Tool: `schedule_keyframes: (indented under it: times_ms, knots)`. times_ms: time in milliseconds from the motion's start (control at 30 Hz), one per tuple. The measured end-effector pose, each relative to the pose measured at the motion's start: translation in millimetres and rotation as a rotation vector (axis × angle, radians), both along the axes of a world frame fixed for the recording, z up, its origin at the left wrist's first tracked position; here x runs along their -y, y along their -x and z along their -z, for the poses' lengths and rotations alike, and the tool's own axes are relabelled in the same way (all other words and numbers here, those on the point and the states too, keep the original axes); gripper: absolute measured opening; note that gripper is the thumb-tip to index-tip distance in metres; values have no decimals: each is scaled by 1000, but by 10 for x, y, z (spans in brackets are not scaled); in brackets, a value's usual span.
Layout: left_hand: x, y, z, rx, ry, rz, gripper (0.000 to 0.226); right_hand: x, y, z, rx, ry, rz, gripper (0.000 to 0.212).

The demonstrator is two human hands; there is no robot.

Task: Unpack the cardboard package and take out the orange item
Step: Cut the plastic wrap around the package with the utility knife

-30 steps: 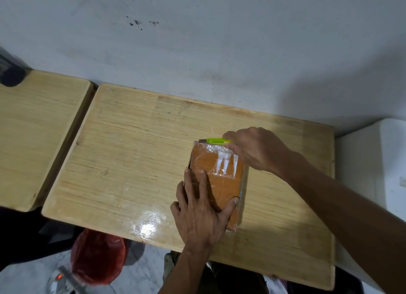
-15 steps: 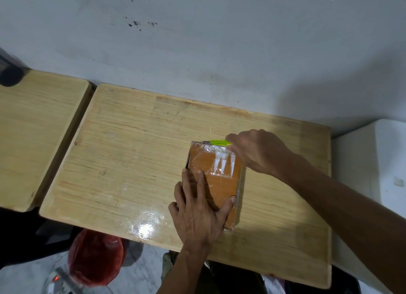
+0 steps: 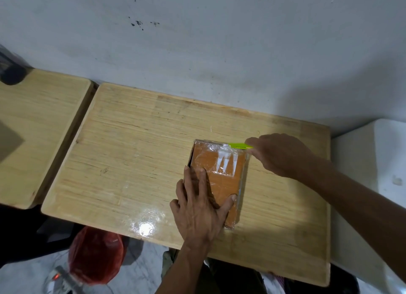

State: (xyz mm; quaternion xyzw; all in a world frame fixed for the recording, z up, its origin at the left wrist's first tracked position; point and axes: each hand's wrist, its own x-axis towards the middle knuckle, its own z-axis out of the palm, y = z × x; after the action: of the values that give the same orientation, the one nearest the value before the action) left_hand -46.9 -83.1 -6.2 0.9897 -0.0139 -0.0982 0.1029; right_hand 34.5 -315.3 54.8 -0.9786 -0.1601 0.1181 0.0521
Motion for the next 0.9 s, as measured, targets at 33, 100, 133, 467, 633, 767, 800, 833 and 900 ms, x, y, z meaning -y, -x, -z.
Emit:
schedule_keyframes:
  times_ms: [33, 100, 133, 467, 633, 767, 800, 833, 900]
  knots:
    - [-2, 1, 6, -1, -3, 3, 102, -14, 5, -3, -2, 6, -3, 23]
    - [-3, 3, 16, -1, -8, 3, 102, -31, 2, -2, 5, 9, -7, 22]
    - [-4, 4, 16, 0, -10, 2, 102, -16, 6, -5, 3, 8, 6, 21]
    - [-8, 6, 42, 6, -6, -9, 102, 119, 108, -31, -23, -18, 71, 24]
    - [-14, 10, 38, 1, -10, -8, 103, 129, 118, -29, -23, -10, 61, 20]
    - [-8, 7, 40, 1, -10, -12, 103, 264, 207, -22, -11, 15, 98, 28]
    - [-6, 7, 42, 2, -10, -12, 103, 309, 237, -20, -10, 0, 115, 30]
    - [-8, 10, 44, 4, -9, -11, 103, 344, 266, -18, -14, -21, 127, 32]
    - [-6, 15, 47, 7, -8, -12, 102, 379, 308, -13, -26, -45, 132, 34]
